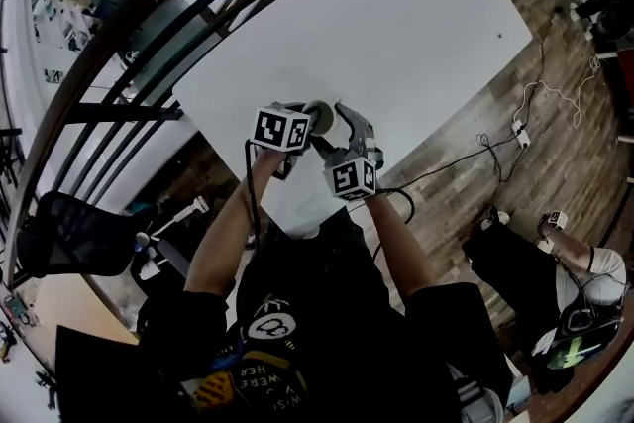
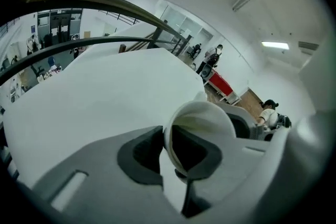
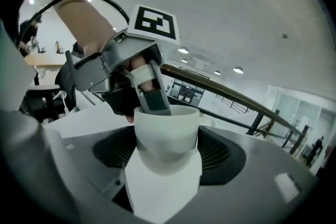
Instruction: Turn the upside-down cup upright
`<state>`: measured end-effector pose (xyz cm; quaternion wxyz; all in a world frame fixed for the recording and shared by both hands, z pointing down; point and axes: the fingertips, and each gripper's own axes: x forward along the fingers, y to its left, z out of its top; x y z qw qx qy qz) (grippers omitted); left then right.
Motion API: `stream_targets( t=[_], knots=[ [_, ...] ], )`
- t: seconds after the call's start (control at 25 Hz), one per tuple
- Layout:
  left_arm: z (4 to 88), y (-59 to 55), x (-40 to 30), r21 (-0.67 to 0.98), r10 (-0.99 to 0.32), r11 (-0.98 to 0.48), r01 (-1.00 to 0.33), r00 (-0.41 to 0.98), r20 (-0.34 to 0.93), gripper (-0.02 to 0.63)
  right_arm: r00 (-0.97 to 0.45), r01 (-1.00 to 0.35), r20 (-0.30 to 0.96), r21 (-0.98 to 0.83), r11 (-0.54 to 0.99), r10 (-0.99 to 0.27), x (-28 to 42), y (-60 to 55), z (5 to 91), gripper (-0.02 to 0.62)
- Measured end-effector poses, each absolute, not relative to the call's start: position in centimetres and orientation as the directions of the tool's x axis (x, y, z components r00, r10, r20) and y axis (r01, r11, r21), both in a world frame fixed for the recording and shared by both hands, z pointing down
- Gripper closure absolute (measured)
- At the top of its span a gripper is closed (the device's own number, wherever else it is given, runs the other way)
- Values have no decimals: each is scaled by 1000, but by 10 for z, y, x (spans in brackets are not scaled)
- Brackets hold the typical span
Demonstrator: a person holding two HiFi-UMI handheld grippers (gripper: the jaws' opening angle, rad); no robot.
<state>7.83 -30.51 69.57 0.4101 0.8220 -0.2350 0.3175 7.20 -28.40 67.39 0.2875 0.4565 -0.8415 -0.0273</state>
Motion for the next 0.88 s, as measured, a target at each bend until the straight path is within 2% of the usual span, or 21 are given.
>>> stream_targets(
  t=[0.04,0.16,0.24,0.32,0.4,0.44,0.52,0.6,0.68,0.76,0.88],
  knots=[
    [693,-302,80,535,-134,-541,-648,695,707,562,-416,-722,472,348,598,-777,72,-280,669,225],
    [679,-293,87,642,-139,-476,-601,772,620,565,-439,-655,483,405,638,-757,76,-268,649,224],
    [664,-292,86,682,-164,-459,-570,809,565,566,-492,-692,435,330,642,-754,83,-259,627,238],
    [647,-301,80,690,-217,-463,-556,826,520,566,-551,-791,346,76,608,-760,100,-253,606,239],
    [627,-312,74,702,-271,-480,-527,849,452,566,-591,-794,227,-334,508,-774,118,-256,588,247],
    [616,-316,73,707,-294,-494,-506,863,411,566,-605,-715,155,-537,447,-781,124,-258,581,274],
    [596,-321,71,696,-337,-535,-479,877,344,566,-630,-409,-22,-841,355,-777,125,-264,572,355],
    [579,-325,71,664,-368,-582,-470,880,301,565,-619,-17,-223,-955,296,-753,116,-271,568,311],
    [568,-324,71,627,-378,-629,-459,886,270,565,-557,270,-360,-931,246,-749,107,-278,564,244],
    [561,-316,73,577,-356,-691,-434,900,251,565,-514,408,-431,-883,231,-741,99,-283,558,216],
    [558,-298,77,473,-327,-778,-413,909,257,565,-517,461,-465,-859,224,-718,88,-287,553,210]
  ],
)
